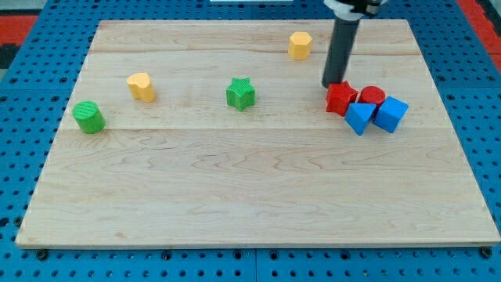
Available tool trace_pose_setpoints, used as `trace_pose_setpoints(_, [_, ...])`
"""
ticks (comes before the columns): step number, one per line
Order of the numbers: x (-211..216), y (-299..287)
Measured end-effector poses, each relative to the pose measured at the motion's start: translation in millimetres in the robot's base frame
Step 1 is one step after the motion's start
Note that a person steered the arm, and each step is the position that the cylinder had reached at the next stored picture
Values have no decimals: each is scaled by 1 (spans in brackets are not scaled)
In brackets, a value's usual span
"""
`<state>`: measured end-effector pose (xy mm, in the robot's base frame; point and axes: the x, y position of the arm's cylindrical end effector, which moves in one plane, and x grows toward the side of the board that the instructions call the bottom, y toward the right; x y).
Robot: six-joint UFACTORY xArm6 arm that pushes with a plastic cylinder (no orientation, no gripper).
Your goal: Move the yellow hexagon top right to the green star
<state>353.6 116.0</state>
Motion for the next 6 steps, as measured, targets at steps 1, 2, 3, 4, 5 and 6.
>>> trace_pose_setpoints(1, [-42,6])
trace_pose_setpoints(2, [-81,43])
trace_pose_setpoints(3, [-119,-28])
trace_pose_setpoints(4, [-75,-104])
trace_pose_setpoints(5, [-42,-152])
trace_pose_setpoints(6, [-43,-144])
